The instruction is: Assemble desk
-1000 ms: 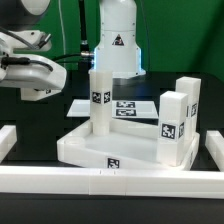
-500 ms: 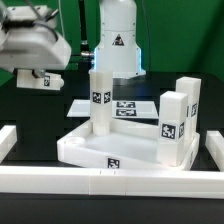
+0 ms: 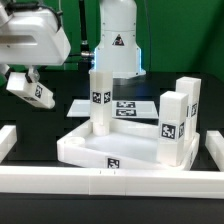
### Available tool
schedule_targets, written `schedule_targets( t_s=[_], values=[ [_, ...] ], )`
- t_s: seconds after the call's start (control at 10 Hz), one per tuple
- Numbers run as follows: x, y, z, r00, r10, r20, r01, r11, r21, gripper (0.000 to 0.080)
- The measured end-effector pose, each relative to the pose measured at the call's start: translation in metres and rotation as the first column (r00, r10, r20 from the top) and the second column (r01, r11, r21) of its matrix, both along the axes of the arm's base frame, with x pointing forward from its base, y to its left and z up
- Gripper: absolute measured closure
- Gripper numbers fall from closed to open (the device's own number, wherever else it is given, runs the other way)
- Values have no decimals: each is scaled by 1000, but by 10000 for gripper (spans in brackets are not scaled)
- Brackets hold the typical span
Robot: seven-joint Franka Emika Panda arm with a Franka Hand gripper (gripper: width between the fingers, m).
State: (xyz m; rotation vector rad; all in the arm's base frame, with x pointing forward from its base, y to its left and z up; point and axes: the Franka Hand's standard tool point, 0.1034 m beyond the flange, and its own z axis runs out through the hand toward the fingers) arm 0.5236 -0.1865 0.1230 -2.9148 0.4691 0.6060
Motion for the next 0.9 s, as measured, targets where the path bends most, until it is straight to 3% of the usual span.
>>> schedule_targets(
  t_s=[0.3, 0.7, 0.9],
  values=[
    [22, 8, 18, 984, 29, 178, -17, 998, -67, 511],
    [27, 0, 16, 926, 51, 374, 16, 985, -174, 511],
    [41, 18, 31, 899, 45, 435, 44, 980, -192, 511]
  ],
)
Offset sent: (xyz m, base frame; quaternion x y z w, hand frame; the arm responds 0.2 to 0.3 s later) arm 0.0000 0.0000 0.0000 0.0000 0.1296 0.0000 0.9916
